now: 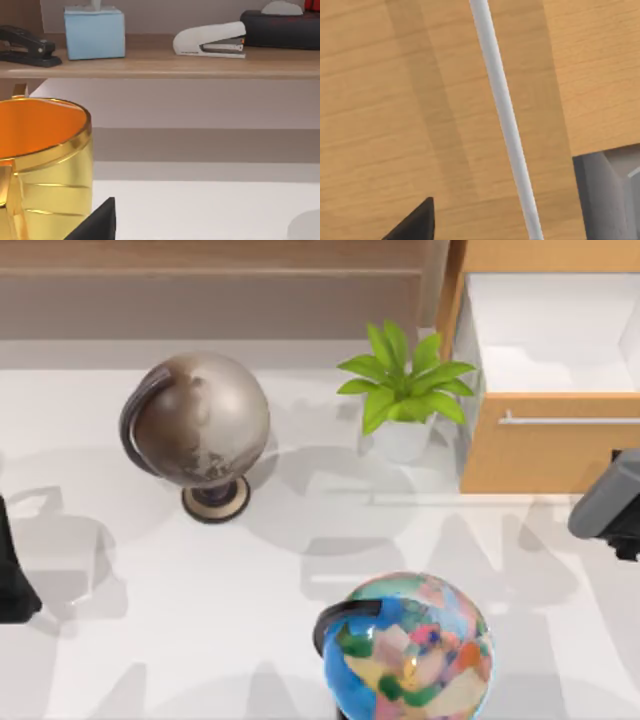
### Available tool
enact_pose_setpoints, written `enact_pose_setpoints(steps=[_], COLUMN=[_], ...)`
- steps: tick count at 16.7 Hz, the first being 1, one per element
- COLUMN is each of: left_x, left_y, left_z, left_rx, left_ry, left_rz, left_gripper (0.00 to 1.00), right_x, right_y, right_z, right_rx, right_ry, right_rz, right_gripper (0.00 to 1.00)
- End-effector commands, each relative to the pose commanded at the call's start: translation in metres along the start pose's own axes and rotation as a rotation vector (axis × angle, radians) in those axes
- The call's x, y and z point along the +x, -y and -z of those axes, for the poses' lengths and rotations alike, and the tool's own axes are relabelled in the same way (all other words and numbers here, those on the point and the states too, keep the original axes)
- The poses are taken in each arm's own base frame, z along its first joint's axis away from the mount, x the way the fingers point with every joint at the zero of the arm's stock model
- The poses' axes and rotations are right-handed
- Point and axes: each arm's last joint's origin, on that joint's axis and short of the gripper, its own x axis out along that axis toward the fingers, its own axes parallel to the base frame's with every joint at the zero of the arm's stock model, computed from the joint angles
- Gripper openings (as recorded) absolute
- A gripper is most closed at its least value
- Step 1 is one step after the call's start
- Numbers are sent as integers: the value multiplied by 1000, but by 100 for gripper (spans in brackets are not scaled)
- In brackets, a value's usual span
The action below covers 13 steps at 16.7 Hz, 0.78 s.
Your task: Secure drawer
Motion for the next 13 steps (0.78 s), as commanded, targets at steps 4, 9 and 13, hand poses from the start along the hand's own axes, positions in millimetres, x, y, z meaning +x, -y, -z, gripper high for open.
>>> enact_pose_setpoints(steps=[4, 9, 13], left_x=[0, 0, 0], left_y=[0, 0, 0], left_z=[0, 0, 0], left_rx=[0, 0, 0], left_ry=[0, 0, 0], left_rz=[0, 0, 0], left_gripper=[100, 100, 100], right_x=[-2, -2, 1], right_y=[-18, -23, -23], right_z=[-15, -19, -19], right_rx=[-195, -251, -250], right_ry=[-23, -33, -34], right_rz=[26, 35, 33], right_gripper=[100, 100, 100])
